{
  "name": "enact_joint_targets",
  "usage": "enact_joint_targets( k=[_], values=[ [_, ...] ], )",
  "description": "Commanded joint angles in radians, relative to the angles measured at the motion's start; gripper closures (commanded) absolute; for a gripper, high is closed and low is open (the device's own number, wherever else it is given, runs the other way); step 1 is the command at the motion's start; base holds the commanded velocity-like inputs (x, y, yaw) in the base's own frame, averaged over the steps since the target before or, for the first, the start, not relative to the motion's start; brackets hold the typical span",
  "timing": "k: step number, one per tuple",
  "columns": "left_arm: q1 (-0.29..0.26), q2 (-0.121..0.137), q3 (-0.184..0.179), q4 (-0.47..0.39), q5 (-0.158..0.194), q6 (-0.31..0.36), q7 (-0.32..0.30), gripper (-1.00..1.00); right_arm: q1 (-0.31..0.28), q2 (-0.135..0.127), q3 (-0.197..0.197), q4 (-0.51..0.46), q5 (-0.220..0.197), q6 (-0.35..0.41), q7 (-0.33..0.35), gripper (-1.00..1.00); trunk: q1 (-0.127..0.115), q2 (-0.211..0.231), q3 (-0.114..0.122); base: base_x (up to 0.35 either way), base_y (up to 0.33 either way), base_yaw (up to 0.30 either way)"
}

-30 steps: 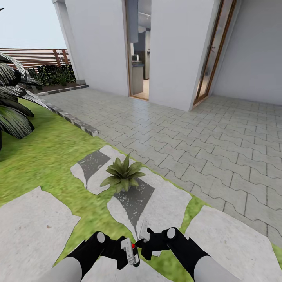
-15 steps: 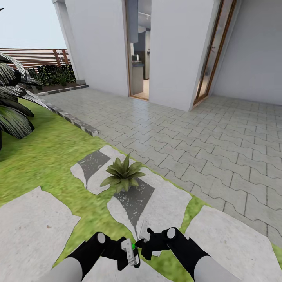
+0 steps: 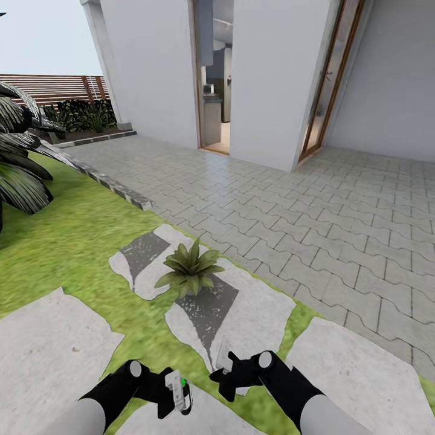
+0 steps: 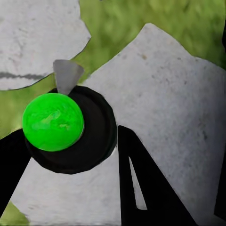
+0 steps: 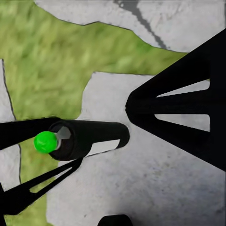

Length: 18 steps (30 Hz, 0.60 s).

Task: Pick up the pesticide atomizer in the garden and spray insectifuge to fully cover both potted plants in the garden.

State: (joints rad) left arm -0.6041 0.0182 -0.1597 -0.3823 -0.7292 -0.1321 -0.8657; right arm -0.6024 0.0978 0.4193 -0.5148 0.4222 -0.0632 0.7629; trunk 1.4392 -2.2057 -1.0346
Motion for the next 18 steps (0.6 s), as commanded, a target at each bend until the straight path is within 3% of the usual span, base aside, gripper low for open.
enact_joint_targets(
  k=[1, 3, 4, 7, 13, 15, 18],
  values=[
    [0.000, 0.005, 0.001, -0.001, -0.008, -0.010, -0.001, 1.00, 0.000, -0.001, -0.001, -0.001, 0.010, -0.007, 0.001, 1.00, 0.000, 0.000, -0.001, 0.000, 0.000, 0.000],
    [0.001, 0.012, 0.001, -0.001, -0.006, -0.011, -0.001, 1.00, 0.000, -0.003, -0.001, 0.001, 0.010, -0.007, 0.001, 1.00, 0.000, 0.000, -0.001, 0.000, 0.000, 0.000],
    [0.002, 0.015, 0.002, -0.002, -0.006, -0.011, -0.001, 1.00, 0.000, -0.003, -0.001, 0.003, 0.010, -0.007, 0.001, -1.00, 0.000, 0.000, -0.001, 0.000, 0.000, 0.000],
    [0.006, 0.020, 0.002, -0.002, -0.006, -0.011, -0.001, 1.00, 0.000, -0.005, -0.001, 0.006, 0.010, -0.007, 0.001, -1.00, 0.000, 0.000, -0.001, 0.000, 0.000, 0.000],
    [0.007, 0.054, 0.004, -0.006, -0.004, -0.009, 0.003, 1.00, 0.000, -0.007, 0.001, 0.010, 0.010, -0.008, -0.001, -1.00, 0.000, 0.000, -0.001, 0.000, 0.000, 0.000],
    [0.006, 0.066, 0.018, -0.007, 0.003, -0.007, 0.007, 1.00, 0.001, -0.029, -0.001, 0.020, 0.008, -0.011, -0.013, -1.00, 0.000, 0.000, -0.001, 0.000, 0.000, 0.000],
    [0.006, 0.071, 0.073, -0.008, 0.020, -0.008, 0.009, 1.00, 0.002, -0.069, -0.011, 0.069, -0.014, -0.047, -0.081, -1.00, 0.000, 0.000, -0.001, 0.000, 0.000, 0.000]
  ],
)
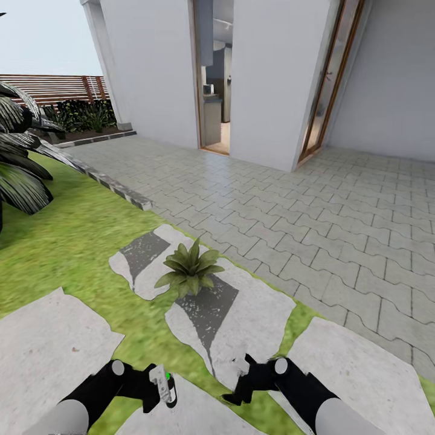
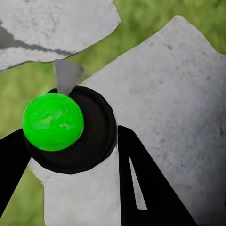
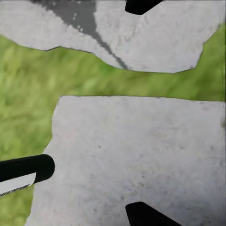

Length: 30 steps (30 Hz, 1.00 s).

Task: Pick up the pesticide atomizer in the garden and spray insectifuge to fully cover both potted plants in the garden.

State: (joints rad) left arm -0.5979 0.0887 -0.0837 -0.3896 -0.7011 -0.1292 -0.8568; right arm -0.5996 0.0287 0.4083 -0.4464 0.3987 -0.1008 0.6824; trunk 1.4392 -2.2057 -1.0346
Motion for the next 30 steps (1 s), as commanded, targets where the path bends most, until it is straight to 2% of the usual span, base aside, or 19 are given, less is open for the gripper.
enact_joint_targets(
  k=[1, 3, 4, 6, 7, 9, 11, 14, 15, 16, 19, 22, 25, 26, 30],
  values=[
    [0.000, 0.001, 0.019, -0.001, -0.006, -0.011, 0.000, 1.00, 0.000, -0.013, -0.015, 0.025, -0.010, -0.037, -0.033, -1.00, 0.000, 0.000, -0.001, 0.000, 0.000, 0.000],
    [0.000, 0.001, 0.057, -0.002, -0.003, -0.013, 0.000, 1.00, 0.001, -0.036, -0.060, 0.091, -0.064, -0.113, -0.106, -1.00, 0.000, 0.000, -0.001, 0.000, 0.000, 0.000],
    [0.000, 0.001, 0.065, -0.003, -0.003, -0.012, 0.000, 1.00, 0.001, -0.040, -0.073, 0.110, -0.079, -0.135, -0.125, -1.00, 0.000, 0.000, -0.001, 0.000, 0.000, 0.000],
    [0.000, 0.000, 0.090, -0.004, -0.002, -0.012, 0.000, 1.00, 0.001, -0.051, -0.118, 0.206, -0.138, -0.255, -0.217, -1.00, 0.000, 0.000, -0.001, 0.000, 0.000, 0.000],
    [0.000, 0.001, 0.094, -0.004, -0.002, -0.012, 0.001, 1.00, 0.002, -0.054, -0.128, 0.243, -0.152, -0.303, -0.257, -1.00, 0.000, 0.000, -0.001, 0.000, 0.000, 0.000],
    [0.000, 0.001, 0.100, -0.005, -0.002, -0.010, 0.002, 1.00, 0.002, -0.058, -0.138, 0.304, -0.166, -0.401, -0.353, -1.00, 0.000, 0.000, -0.001, 0.000, 0.000, 0.000],
    [0.000, 0.001, 0.105, -0.005, -0.002, -0.009, 0.004, 1.00, 0.011, -0.061, -0.142, 0.341, -0.173, -0.486, -0.477, -1.00, 0.000, 0.000, -0.001, 0.000, 0.000, 0.000],
    [0.000, 0.002, 0.127, -0.005, -0.003, -0.009, 0.004, 1.00, 0.064, -0.061, -0.145, 0.360, -0.180, -0.572, -0.682, -1.00, 0.000, 0.000, -0.001, 0.000, 0.000, 0.000],
    [0.001, 0.002, 0.134, -0.004, -0.003, -0.009, 0.004, 1.00, 0.093, -0.062, -0.145, 0.364, -0.181, -0.623, -0.771, -1.00, 0.000, 0.000, -0.001, 0.000, 0.000, 0.000],
    [0.001, 0.002, 0.136, -0.004, -0.003, -0.009, 0.004, 1.00, 0.102, -0.062, -0.145, 0.365, -0.181, -0.644, -0.798, -1.00, 0.000, 0.000, -0.001, 0.000, 0.000, 0.000],
    [0.001, 0.002, 0.142, -0.004, -0.003, -0.008, 0.005, 1.00, 0.159, -0.063, -0.146, 0.368, -0.181, -0.783, -0.926, -1.00, 0.000, 0.000, -0.001, 0.000, 0.000, 0.000],
    [0.002, 0.003, 0.143, -0.005, -0.003, -0.008, 0.005, 1.00, 0.189, -0.063, -0.146, 0.370, -0.181, -0.854, -0.998, -1.00, 0.000, 0.000, -0.001, 0.000, 0.000, 0.000],
    [0.003, 0.004, 0.154, -0.005, -0.003, -0.007, 0.005, 1.00, 0.206, -0.063, -0.146, 0.374, -0.181, -0.883, -1.046, -1.00, 0.000, 0.000, -0.001, 0.000, 0.000, 0.000],
    [0.003, 0.005, 0.189, -0.005, -0.003, -0.005, 0.006, 1.00, 0.218, -0.063, -0.146, 0.385, -0.181, -0.891, -1.072, -1.00, 0.000, 0.000, -0.001, 0.000, 0.000, 0.000],
    [0.003, 0.005, 0.238, -0.010, -0.004, 0.001, 0.007, 1.00, 0.220, -0.062, -0.147, 0.388, -0.183, -0.893, -1.086, -1.00, 0.000, 0.000, -0.001, 0.000, 0.000, 0.000]
  ],
)
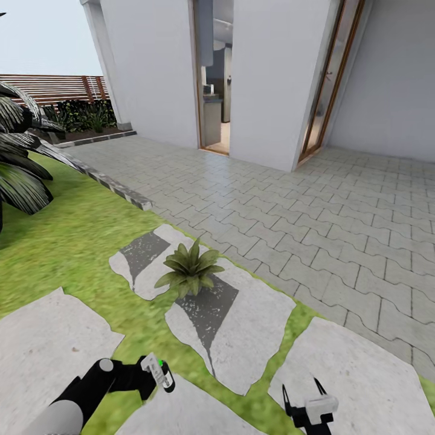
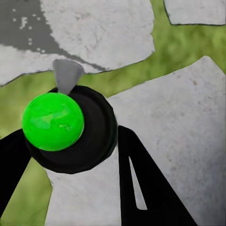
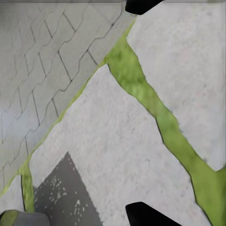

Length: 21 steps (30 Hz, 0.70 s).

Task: Pick up the pesticide atomizer in the garden and spray insectifuge to fully cover both potted plants in the garden.

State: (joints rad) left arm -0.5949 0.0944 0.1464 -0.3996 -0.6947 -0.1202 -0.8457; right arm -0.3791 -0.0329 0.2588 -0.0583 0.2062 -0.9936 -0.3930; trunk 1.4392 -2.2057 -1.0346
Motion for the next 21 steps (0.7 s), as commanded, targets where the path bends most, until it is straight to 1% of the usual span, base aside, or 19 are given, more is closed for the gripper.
enact_joint_targets(
  k=[1, 3, 4, 5, 6, 8, 9, 10, 11, 14, 15, 18, 21],
  values=[
    [-0.001, -0.001, 0.014, -0.002, -0.011, -0.007, -0.004, 1.00, 0.000, 0.000, 0.002, 0.001, 0.008, 0.000, -0.011, -1.00, 0.000, 0.000, -0.001, 0.000, 0.000, 0.000],
    [-0.001, -0.001, 0.037, -0.011, -0.012, 0.002, -0.004, 1.00, 0.000, -0.001, 0.002, 0.001, -0.007, 0.000, -0.014, -1.00, 0.000, 0.000, -0.001, 0.000, 0.000, 0.000],
    [0.000, -0.001, 0.051, -0.034, -0.012, 0.043, -0.004, 1.00, 0.000, -0.001, 0.002, 0.003, -0.060, 0.001, -0.015, -1.00, 0.000, 0.000, -0.001, 0.000, 0.000, 0.000],
    [0.000, -0.001, 0.053, -0.047, -0.012, 0.064, -0.005, 1.00, 0.000, -0.001, 0.002, 0.003, -0.088, 0.001, -0.015, -1.00, 0.000, 0.000, -0.001, 0.000, 0.000, 0.000],
    [0.000, -0.001, 0.054, -0.055, -0.013, 0.075, -0.005, 1.00, 0.001, -0.001, 0.003, 0.003, -0.103, 0.001, -0.015, -1.00, 0.000, 0.000, -0.001, 0.000, 0.000, 0.000],
    [0.001, -0.001, 0.055, -0.090, -0.014, 0.126, -0.007, 1.00, 0.001, 0.000, 0.004, 0.004, -0.161, 0.002, -0.014, -1.00, 0.000, 0.000, -0.001, 0.000, 0.000, 0.000],
    [0.001, -0.001, 0.055, -0.098, -0.015, 0.141, -0.007, 1.00, 0.001, 0.000, 0.004, 0.003, -0.174, 0.002, -0.014, -1.00, 0.000, 0.000, -0.001, 0.000, 0.000, 0.000],
    [0.001, -0.001, 0.055, -0.124, -0.018, 0.191, -0.008, 1.00, 0.002, 0.002, 0.004, 0.003, -0.202, 0.002, -0.014, -1.00, 0.000, 0.000, -0.001, 0.000, 0.000, 0.000],
    [0.001, 0.000, 0.056, -0.172, -0.021, 0.277, -0.009, 1.00, 0.002, 0.002, 0.004, 0.003, -0.223, 0.003, -0.014, -1.00, 0.000, 0.000, -0.001, 0.000, 0.000, 0.000],
    [0.001, -0.001, 0.049, -0.246, -0.021, 0.377, -0.011, 1.00, 0.002, 0.001, 0.004, 0.004, -0.232, 0.004, -0.013, -1.00, 0.000, 0.000, -0.001, 0.000, 0.000, 0.000],
    [0.000, -0.002, 0.046, -0.268, -0.022, 0.420, -0.013, 1.00, 0.002, 0.001, 0.004, 0.004, -0.232, 0.006, -0.012, -1.00, 0.000, 0.000, -0.001, 0.000, 0.000, 0.000],
    [-0.005, -0.002, 0.042, -0.288, -0.023, 0.503, -0.016, 1.00, 0.002, 0.001, 0.005, 0.004, -0.233, 0.008, -0.011, -1.00, 0.000, 0.000, -0.001, 0.000, 0.000, 0.000],
    [-0.012, -0.002, 0.042, -0.293, -0.027, 0.552, -0.018, 1.00, 0.002, 0.001, 0.005, 0.005, -0.234, 0.009, -0.011, -1.00, 0.000, 0.000, -0.001, 0.000, 0.000, 0.000]
  ],
)
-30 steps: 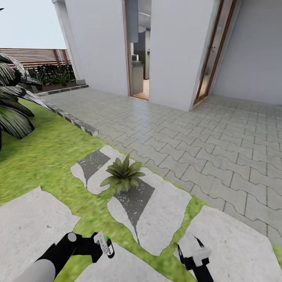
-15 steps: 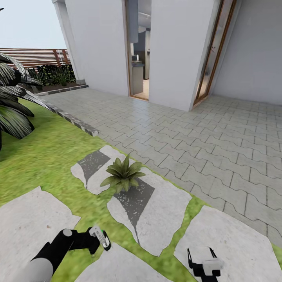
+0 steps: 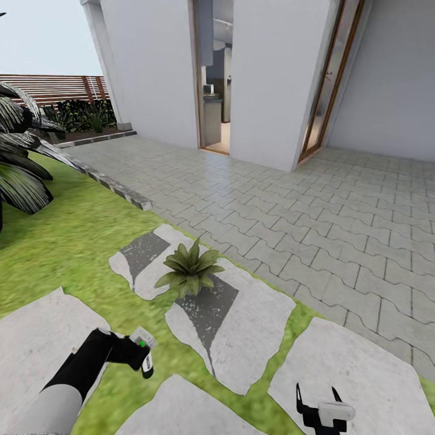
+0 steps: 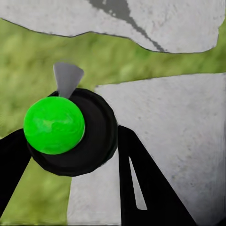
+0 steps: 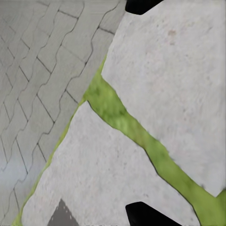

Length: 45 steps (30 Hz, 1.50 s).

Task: Pick up the pesticide atomizer in the garden and spray insectifuge to fully cover both potted plants in the garden.

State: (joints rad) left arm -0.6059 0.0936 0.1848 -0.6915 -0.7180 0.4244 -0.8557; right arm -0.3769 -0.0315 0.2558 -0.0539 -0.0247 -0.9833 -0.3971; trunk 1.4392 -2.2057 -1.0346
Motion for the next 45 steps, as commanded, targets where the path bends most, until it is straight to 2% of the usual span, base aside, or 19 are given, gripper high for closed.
enact_joint_targets(
  k=[1, 4, 7, 12, 14, 15, 18, 19, 20, 23, 26, 28, 34, 41, 45],
  values=[
    [-0.002, 0.000, 0.004, -0.002, -0.009, 0.017, -0.008, 1.00, 0.000, 0.001, 0.009, 0.000, -0.002, -0.001, -0.006, -1.00, 0.000, 0.000, -0.001, 0.000, 0.000, 0.000],
    [-0.015, -0.003, 0.004, -0.003, -0.042, 0.039, -0.008, 1.00, 0.000, 0.004, 0.009, 0.000, -0.003, 0.000, -0.005, -1.00, 0.000, 0.000, -0.001, 0.000, 0.000, 0.000],
    [-0.040, -0.003, 0.004, -0.002, -0.055, 0.079, -0.019, 1.00, 0.000, 0.005, 0.009, -0.001, -0.002, 0.000, -0.005, -1.00, 0.000, 0.000, -0.001, 0.000, 0.000, 0.000],
    [-0.098, -0.002, 0.000, -0.003, -0.077, 0.187, -0.109, 1.00, 0.000, 0.005, 0.010, -0.001, -0.002, 0.000, -0.005, -1.00, 0.000, 0.000, -0.001, 0.000, 0.000, 0.000],
    [-0.135, -0.003, -0.017, -0.003, -0.132, 0.240, -0.138, 1.00, 0.000, 0.005, 0.010, -0.001, -0.001, 0.000, -0.005, -1.00, 0.000, 0.000, -0.001, 0.000, 0.000, 0.000],
    [-0.153, -0.005, -0.031, -0.003, -0.177, 0.273, -0.158, 1.00, 0.000, 0.005, 0.010, -0.001, -0.001, 0.000, -0.005, -1.00, 0.000, 0.000, -0.001, 0.000, 0.000, 0.000],
    [-0.169, -0.014, -0.066, -0.004, -0.275, 0.319, -0.232, 1.00, 0.000, 0.007, 0.010, -0.001, -0.001, 0.000, -0.005, -1.00, 0.000, 0.000, -0.001, 0.000, 0.000, 0.000],
    [-0.175, -0.019, -0.079, -0.005, -0.319, 0.330, -0.279, 1.00, 0.000, 0.008, 0.010, -0.001, -0.001, 0.000, -0.005, -1.00, 0.000, 0.000, -0.001, 0.000, 0.000, 0.000],
    [-0.186, -0.023, -0.088, -0.014, -0.377, 0.354, -0.346, 1.00, 0.000, 0.008, 0.010, -0.001, -0.001, 0.000, -0.005, -1.00, 0.000, 0.000, -0.001, 0.053, 0.000, 0.000],
    [-0.197, -0.014, -0.093, -0.026, -0.435, 0.471, -0.380, 1.00, 0.000, 0.009, 0.010, -0.001, -0.001, 0.000, -0.005, -1.00, 0.000, 0.000, -0.001, 0.088, 0.000, 0.000],
    [-0.203, -0.012, -0.095, -0.028, -0.455, 0.521, -0.388, 1.00, 0.000, 0.012, 0.011, -0.001, -0.001, -0.001, -0.004, -1.00, 0.000, 0.000, -0.001, 0.117, 0.000, 0.000],
    [-0.204, -0.016, -0.095, -0.028, -0.461, 0.532, -0.390, 1.00, 0.000, 0.015, 0.011, -0.001, 0.000, 0.000, -0.004, -1.00, 0.000, 0.000, -0.001, 0.168, 0.003, 0.000],
    [-0.206, -0.025, -0.096, -0.028, -0.462, 0.539, -0.391, 1.00, 0.000, 0.015, 0.011, -0.001, 0.001, 0.000, -0.003, -1.00, 0.000, 0.000, -0.001, 0.290, 0.074, 0.000],
    [-0.203, -0.023, -0.097, -0.028, -0.466, 0.542, -0.391, 1.00, 0.000, 0.014, 0.010, -0.001, 0.000, 0.000, -0.005, -1.00, 0.000, 0.000, -0.001, 0.334, 0.026, 0.000],
    [-0.201, -0.024, -0.096, -0.028, -0.500, 0.542, -0.391, 1.00, 0.000, 0.015, 0.011, -0.001, 0.000, 0.000, -0.005, -1.00, 0.000, 0.000, -0.001, 0.338, 0.001, 0.000]
  ],
)
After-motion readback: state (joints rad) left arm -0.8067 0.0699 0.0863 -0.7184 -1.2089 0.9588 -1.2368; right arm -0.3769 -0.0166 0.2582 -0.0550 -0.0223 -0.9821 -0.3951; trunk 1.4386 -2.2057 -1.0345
